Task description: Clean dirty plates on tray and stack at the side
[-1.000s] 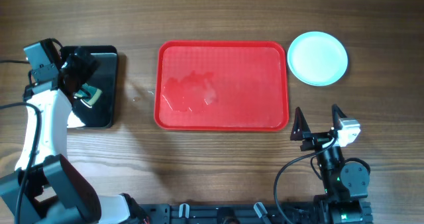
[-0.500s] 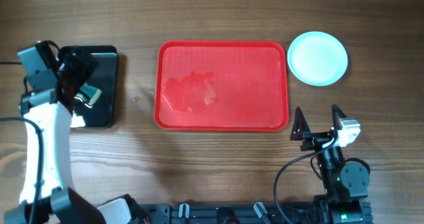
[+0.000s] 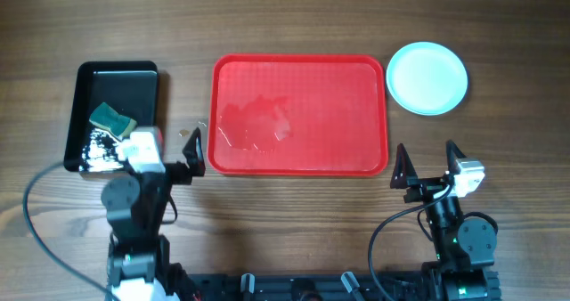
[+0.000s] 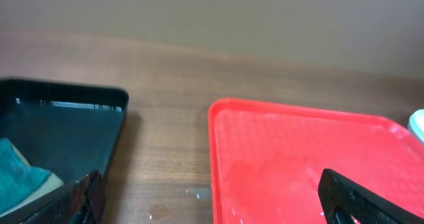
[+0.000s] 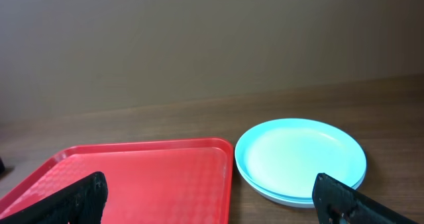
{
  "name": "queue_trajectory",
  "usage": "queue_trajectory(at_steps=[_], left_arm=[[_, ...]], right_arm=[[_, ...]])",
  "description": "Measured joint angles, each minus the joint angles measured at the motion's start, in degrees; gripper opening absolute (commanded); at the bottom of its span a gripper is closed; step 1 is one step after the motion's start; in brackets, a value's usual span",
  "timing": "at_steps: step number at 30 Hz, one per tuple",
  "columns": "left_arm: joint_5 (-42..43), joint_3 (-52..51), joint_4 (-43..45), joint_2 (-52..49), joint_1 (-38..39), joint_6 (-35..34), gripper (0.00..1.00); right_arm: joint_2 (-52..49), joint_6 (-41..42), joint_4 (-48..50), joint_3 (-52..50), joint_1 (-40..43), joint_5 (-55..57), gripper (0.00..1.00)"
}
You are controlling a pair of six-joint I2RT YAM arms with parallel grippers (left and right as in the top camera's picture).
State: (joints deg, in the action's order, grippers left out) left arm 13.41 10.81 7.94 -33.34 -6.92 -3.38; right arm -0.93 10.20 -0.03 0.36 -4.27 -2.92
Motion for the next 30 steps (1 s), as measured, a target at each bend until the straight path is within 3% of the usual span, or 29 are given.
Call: queue_trajectory(at_steps=[4, 12, 16, 21, 30], left_arm=[[-0.13, -4.26, 0.2, 12.22, 0.0, 0.37, 1.0], [-6.14, -10.03, -1.53, 24.28, 2.23, 0.57, 1.0], [-10.69, -10.16, -2.64, 28.24, 5.97, 0.61, 1.0], [-13.22, -10.27, -11.93, 32.22, 6.12, 0.76, 1.0], [-15.91, -10.27, -11.98, 32.52, 8.33, 2.45, 1.0]], right_arm=[[0.02, 0.0, 0.02, 0.0, -0.02, 0.0, 1.0], [0.02, 0.0, 0.0, 0.0, -0.02, 0.0, 1.0], [0.02, 0.0, 0.02, 0.0, 0.0, 0.0, 1.0], [0.02, 0.0, 0.0, 0.0, -0.02, -0.02, 1.0], [0.02, 0.0, 0.0, 0.0, 0.0, -0.02, 1.0]])
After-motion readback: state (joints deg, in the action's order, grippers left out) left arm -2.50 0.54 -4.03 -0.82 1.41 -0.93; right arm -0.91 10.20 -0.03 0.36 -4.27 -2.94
